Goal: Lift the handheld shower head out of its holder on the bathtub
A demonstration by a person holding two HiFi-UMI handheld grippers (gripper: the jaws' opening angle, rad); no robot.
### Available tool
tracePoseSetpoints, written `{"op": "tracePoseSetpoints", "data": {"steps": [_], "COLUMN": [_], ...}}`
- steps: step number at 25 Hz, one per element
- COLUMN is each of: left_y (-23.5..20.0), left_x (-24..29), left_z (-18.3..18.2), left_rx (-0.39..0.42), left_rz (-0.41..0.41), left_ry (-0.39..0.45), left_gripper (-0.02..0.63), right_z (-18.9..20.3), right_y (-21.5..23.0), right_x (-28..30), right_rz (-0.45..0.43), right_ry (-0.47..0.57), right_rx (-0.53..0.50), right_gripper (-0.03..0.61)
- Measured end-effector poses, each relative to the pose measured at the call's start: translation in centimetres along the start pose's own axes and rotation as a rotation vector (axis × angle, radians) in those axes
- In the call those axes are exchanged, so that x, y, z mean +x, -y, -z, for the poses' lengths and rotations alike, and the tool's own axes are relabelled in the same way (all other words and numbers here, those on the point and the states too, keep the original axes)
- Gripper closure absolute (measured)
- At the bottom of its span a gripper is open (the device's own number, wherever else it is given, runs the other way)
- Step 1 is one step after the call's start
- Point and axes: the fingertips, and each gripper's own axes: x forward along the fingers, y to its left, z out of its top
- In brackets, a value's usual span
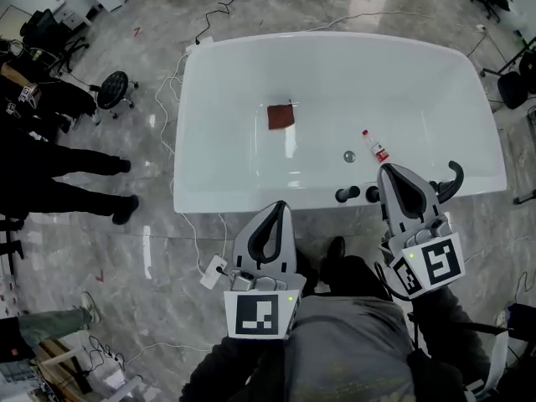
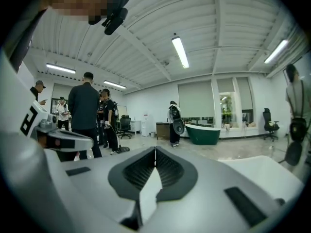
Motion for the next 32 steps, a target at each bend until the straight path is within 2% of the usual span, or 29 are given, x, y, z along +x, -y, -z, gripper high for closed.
{"op": "tracePoseSetpoints", "data": {"steps": [4,15,21,27,32], "left_y": [-0.5,-0.6,-1.3,-1.8,-2.0], "left_x": [0.8,4.9,6.9,8.9,9.8], "left_z": [1.3,10.8,14.4,16.7,18.1], "left_rx": [0.020,0.053,0.066,0.077,0.087], "left_rz": [-0.009,0.018,0.022,0.026,0.017], "left_ry": [0.019,-0.005,-0.003,0.016,0.044], "left_gripper": [0.611,0.611,0.611,0.611,0.611], "right_z": [2.3,12.1,15.4,18.0,17.9], "right_y": [-0.2,0.3,0.3,0.7,0.7], "right_x": [0.5,2.4,3.8,4.9,4.8], "right_rz": [-0.006,-0.005,0.000,0.012,0.012], "right_ry": [0.012,0.055,0.091,0.125,0.197], "right_rx": [0.007,0.014,-0.034,-0.062,-0.062], "right_gripper": [0.574,0.574,0.432,0.426,0.422]}}
